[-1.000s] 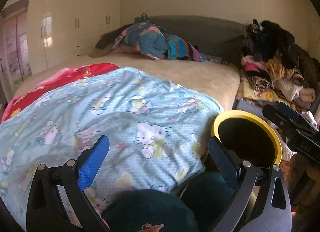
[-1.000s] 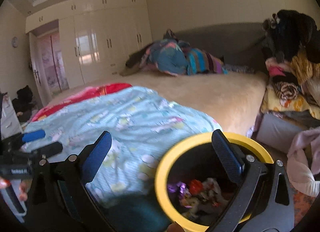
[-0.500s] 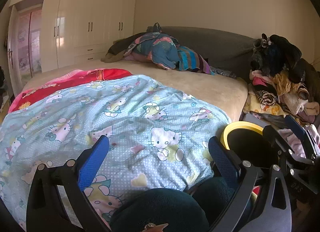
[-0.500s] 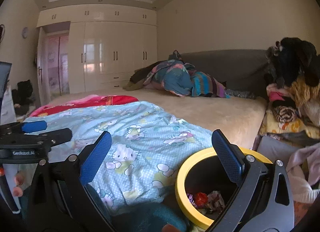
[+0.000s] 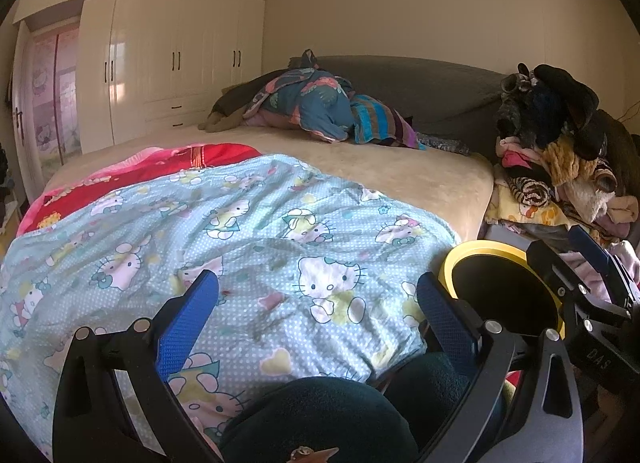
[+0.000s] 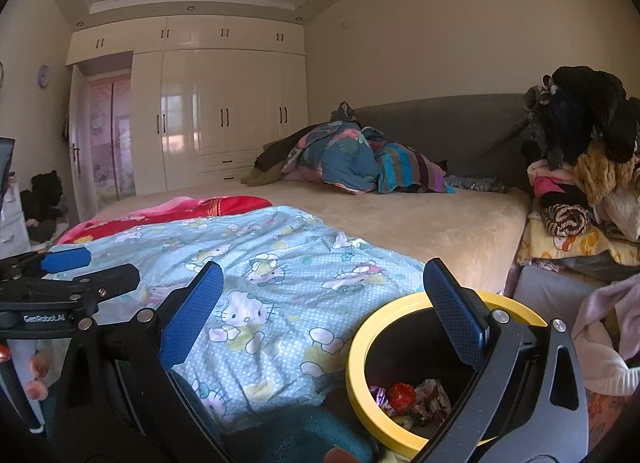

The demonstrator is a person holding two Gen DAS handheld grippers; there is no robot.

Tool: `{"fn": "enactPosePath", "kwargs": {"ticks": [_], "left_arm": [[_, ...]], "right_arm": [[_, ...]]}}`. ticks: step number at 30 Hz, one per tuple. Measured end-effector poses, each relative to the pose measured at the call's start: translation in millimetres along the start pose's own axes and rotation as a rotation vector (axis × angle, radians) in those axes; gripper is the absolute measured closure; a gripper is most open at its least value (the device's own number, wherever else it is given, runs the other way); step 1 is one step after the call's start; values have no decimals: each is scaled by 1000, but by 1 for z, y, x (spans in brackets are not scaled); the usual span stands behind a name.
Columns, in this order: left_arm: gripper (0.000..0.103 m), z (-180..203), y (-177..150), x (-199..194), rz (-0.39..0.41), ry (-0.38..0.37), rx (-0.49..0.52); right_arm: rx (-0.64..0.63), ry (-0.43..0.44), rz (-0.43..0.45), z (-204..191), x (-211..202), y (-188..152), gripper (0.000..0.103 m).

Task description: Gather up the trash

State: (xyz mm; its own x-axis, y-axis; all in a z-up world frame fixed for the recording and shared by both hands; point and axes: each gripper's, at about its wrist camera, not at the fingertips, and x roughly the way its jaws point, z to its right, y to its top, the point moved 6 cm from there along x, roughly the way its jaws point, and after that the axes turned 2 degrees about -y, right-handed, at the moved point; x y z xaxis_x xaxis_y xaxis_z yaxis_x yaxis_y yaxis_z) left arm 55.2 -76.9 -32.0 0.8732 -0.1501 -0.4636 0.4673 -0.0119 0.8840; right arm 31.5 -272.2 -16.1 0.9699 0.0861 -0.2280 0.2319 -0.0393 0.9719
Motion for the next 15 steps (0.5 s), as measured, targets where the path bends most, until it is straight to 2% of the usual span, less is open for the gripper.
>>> {"fn": "enactPosePath", "kwargs": {"ticks": [15], "left_arm": [[6, 1, 1, 0, 1, -1, 1]], "right_arm": [[0, -1, -1, 1, 0, -1, 11]]}}
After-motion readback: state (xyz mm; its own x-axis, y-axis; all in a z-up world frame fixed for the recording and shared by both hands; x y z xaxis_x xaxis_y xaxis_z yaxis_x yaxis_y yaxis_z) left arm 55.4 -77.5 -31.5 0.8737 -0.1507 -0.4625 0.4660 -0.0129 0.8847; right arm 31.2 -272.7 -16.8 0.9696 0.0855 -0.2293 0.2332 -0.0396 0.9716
